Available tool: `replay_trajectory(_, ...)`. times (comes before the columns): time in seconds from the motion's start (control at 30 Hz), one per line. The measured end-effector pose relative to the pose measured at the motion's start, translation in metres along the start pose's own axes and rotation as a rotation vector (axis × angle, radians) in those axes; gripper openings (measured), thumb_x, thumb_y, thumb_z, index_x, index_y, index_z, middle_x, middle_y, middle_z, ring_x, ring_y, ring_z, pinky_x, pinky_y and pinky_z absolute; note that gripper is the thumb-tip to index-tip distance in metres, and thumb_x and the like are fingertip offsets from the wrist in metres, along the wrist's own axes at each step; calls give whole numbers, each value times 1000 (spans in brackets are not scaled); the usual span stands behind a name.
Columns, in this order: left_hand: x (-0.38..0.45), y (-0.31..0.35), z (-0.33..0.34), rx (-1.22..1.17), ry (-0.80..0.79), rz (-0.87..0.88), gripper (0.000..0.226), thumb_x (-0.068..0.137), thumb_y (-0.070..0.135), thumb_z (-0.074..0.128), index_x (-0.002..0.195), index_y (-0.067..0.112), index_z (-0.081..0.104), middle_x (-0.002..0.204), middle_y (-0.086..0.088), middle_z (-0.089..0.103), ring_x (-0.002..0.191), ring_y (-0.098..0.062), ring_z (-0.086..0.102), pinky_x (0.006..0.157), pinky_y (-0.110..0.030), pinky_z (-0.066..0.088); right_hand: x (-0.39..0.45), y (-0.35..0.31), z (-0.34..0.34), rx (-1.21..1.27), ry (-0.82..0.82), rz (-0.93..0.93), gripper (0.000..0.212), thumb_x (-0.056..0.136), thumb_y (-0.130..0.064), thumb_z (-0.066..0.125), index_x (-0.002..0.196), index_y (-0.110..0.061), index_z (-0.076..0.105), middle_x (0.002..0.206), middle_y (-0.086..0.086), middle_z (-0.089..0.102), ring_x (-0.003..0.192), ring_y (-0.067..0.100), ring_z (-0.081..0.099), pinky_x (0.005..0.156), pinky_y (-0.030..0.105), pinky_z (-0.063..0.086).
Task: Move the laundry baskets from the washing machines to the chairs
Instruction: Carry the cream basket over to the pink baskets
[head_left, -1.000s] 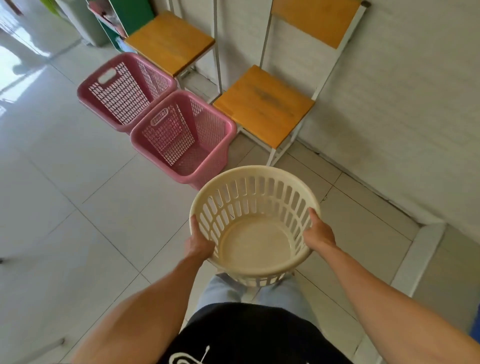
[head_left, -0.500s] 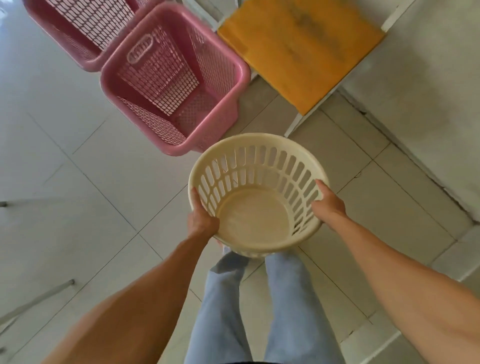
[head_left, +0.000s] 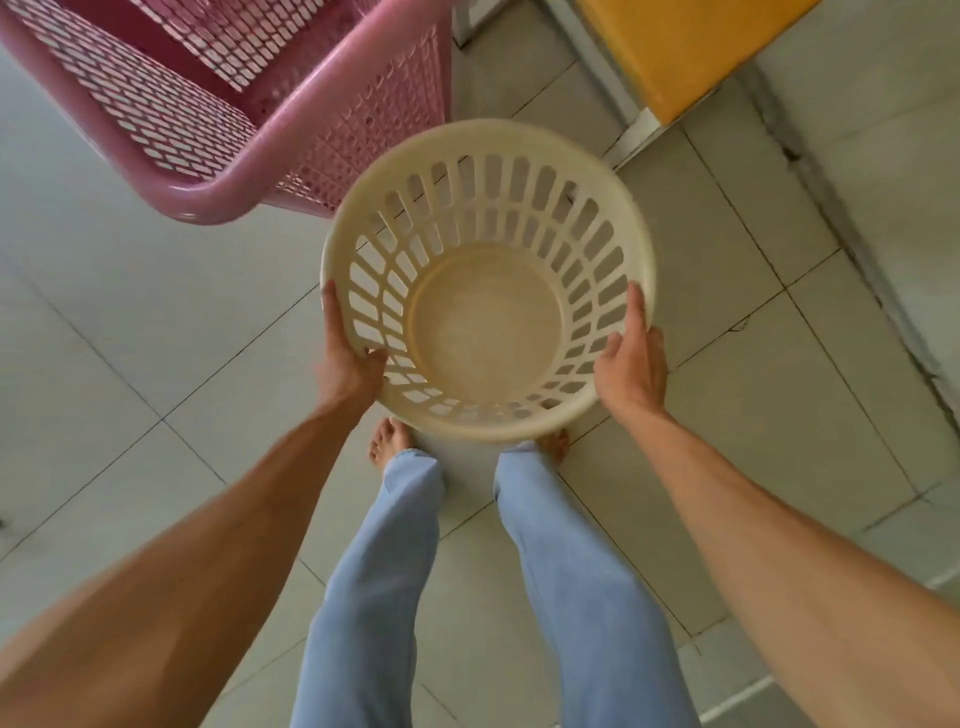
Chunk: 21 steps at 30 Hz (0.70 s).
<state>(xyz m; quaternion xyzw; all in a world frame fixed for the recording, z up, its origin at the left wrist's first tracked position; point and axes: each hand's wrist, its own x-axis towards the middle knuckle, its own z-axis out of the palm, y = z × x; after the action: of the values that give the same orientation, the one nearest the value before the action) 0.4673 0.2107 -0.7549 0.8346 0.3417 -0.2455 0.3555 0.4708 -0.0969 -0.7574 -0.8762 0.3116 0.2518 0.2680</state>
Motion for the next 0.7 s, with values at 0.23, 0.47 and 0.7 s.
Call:
replay_trajectory(0.23,34,-26,19,88,-63,14,89,97,11,41,145,51,-22,109,-1,50,78,-25,58,68,-45,56,18,23,50,-101,-98,-4,62,108,-32,31,154,-51,-4,124,16,48,74,24,50,67,36,40)
replay_trajectory(0.47,49,-18,15,-9,-167,-67,90,101,20,45,137,62,-26,136,-17,47,75,-36,67,52,-52,59,48,18,59,-147,-128,-41,64,107,-33,32,153,-52,-8,123,18,49,64,13,41,64,34,37)
replay_trajectory(0.7,56,-3,8,-43,-152,-117,87,101,27,46,139,61,-25,131,-19,48,69,-31,68,41,-42,58,67,5,53,-149,-242,-34,68,107,-34,33,152,-55,-14,132,16,48,87,25,46,78,37,38)
